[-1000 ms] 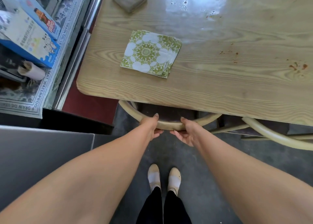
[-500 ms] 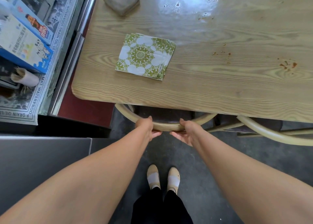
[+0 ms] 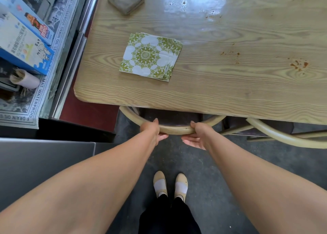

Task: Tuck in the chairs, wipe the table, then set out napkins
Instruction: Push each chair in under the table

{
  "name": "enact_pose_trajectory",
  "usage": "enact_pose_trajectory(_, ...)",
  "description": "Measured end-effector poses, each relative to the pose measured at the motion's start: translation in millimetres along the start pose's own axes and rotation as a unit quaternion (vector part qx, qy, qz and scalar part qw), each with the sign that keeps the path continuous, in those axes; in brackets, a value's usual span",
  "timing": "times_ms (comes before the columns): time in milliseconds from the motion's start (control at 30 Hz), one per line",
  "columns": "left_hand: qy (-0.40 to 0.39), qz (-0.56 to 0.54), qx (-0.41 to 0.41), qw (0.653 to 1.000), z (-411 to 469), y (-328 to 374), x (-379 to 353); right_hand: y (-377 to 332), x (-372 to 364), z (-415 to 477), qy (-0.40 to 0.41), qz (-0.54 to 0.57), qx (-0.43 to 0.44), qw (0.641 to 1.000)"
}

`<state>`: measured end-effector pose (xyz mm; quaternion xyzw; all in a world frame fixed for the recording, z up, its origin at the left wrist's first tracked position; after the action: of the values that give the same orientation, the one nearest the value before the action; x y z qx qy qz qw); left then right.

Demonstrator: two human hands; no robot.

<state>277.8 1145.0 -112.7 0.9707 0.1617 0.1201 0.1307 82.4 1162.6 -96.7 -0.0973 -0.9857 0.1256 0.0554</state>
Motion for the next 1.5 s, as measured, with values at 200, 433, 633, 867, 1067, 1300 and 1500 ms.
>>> enact_pose_trajectory(200, 0.009, 0.010, -0.002, 1.000, 1.1, 6.4, 3.2, -5.0, -4.0, -2.6, 0.011, 0.013, -0.013, 1.000)
enact_pose_trajectory(433, -0.001, 0.013, 0.008, 1.000, -4.4, 6.6, 3.7, -3.0, -7.8, 0.6, -0.004, 0.014, -0.029, 0.999)
enact_pose_trajectory(633, -0.047, 0.053, -0.008, 0.997, -11.0, 3.4, 0.8, 2.7, 0.1, 4.0, 0.009, -0.043, -0.008, 0.999)
enact_pose_trajectory(867, -0.007, -0.046, 0.028, 0.999, -10.4, 7.3, 0.3, -5.1, -2.0, 3.4, 0.013, -0.005, -0.023, 1.000)
enact_pose_trajectory(1067, -0.046, 0.075, 0.000, 0.996, -23.5, 8.2, 0.0, -2.1, 5.3, 0.0, 0.030, -0.076, -0.005, 0.997)
enact_pose_trajectory(1300, -0.060, 0.144, -0.004, 0.988, -47.7, 17.5, 12.5, -11.0, 8.7, -28.5, 0.029, -0.102, -0.010, 0.994)
enact_pose_trajectory(1500, -0.062, 0.149, -0.012, 0.987, -64.0, 19.4, 22.9, -11.1, 7.7, -42.2, 0.027, -0.114, -0.001, 0.993)
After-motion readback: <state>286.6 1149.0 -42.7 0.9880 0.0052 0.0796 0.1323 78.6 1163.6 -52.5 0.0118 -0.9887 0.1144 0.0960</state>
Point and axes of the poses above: each hand's wrist, its own z-axis towards the middle knuckle, its own x-axis out of the back of the hand, y = z × x, the point moved 10 cm from there along z, towards the middle knuckle, and after that the axes turned 1 degree about -z, right-handed, at the moved point
